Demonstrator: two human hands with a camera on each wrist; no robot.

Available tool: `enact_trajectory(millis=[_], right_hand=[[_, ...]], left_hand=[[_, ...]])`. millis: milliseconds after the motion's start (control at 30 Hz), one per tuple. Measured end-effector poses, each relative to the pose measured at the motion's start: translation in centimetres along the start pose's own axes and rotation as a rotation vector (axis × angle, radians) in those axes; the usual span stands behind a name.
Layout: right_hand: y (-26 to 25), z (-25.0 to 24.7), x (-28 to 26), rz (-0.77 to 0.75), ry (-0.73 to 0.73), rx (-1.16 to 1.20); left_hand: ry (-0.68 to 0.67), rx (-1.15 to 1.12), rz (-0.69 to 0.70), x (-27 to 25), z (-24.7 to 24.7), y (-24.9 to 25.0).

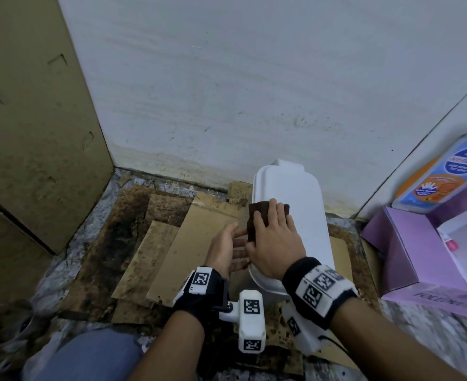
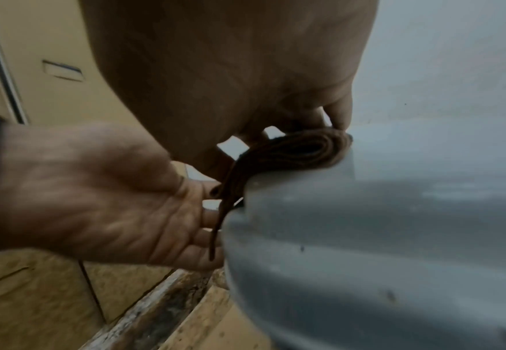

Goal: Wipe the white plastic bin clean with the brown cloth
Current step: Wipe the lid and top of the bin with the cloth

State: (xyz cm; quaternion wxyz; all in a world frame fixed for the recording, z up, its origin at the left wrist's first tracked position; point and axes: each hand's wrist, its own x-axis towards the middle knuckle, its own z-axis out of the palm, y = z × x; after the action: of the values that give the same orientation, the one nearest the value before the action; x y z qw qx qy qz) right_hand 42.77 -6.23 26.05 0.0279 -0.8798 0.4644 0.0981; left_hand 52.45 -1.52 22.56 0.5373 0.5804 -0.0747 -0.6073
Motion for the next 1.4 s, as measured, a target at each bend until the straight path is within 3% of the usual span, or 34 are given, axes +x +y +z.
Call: enact_trajectory(millis=[133, 433, 800, 900, 1167, 1400], right_hand=[[0.4, 0.3, -1.0, -0.014, 0.005, 0.018], [2.3, -1.9, 6.3, -0.016, -0.072, 0.029], [-0.4, 1.5, -4.5, -0.147, 0.034, 0.098], [0.0, 1.0, -3.5, -0.111, -0.033, 0.091], [2.3, -1.9, 6.4, -0.041, -0.093, 0.007], [2.6, -0.5, 1.5, -0.155, -0.049, 0.081]], left_hand=[[0.000, 0.010, 0.005, -0.1, 0.3, -0.1], [0.014, 0.024, 0.001, 0.4, -0.2, -0.4], [0.035, -0.022, -0.019, 0.0, -0.4, -0.2], [0.022, -0.004, -0.011, -0.1, -0.4, -0.4], [0.007, 0.003, -0.030, 0.1, -0.3, 0.0], [0.000, 0.014, -0.015, 0.5, -0.7, 0.2]])
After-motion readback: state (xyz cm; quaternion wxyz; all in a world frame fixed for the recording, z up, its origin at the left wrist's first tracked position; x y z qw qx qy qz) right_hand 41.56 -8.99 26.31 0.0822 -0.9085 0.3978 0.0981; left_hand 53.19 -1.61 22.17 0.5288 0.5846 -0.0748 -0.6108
